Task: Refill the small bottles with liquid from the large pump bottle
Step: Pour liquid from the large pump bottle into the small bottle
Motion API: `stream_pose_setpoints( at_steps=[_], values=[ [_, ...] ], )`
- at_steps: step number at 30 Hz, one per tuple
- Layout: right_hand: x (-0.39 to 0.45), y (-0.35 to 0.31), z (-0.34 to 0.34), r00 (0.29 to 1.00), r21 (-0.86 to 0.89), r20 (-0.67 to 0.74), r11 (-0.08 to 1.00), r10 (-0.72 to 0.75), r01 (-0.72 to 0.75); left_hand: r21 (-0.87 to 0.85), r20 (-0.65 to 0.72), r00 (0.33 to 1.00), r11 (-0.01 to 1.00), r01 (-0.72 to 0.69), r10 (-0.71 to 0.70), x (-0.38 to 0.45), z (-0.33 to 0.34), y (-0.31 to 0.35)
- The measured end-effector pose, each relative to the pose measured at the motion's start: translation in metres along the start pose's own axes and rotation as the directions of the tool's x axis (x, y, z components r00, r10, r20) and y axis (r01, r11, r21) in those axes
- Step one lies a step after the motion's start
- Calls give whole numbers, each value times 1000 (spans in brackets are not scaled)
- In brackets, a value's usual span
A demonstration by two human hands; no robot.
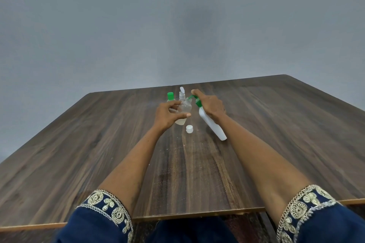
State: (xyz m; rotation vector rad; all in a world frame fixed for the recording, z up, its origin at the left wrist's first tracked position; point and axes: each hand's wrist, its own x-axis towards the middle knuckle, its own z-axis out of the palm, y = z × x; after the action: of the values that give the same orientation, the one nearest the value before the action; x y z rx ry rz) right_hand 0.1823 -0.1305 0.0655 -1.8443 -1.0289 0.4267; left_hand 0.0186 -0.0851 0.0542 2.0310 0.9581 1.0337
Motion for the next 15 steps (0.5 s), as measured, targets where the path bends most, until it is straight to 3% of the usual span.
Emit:
stream_pose_setpoints(
  at_steps=[6, 15],
  values=[
    [-2, 2, 2, 998, 45, -68, 999, 11, -8, 2, 9, 1000, 1000, -14, 14, -1, 1, 1],
    [2, 3, 1, 1000, 7, -24, 1000, -5, 5, -17, 3, 1000, 1000, 9, -9, 1, 2, -1]
  ],
)
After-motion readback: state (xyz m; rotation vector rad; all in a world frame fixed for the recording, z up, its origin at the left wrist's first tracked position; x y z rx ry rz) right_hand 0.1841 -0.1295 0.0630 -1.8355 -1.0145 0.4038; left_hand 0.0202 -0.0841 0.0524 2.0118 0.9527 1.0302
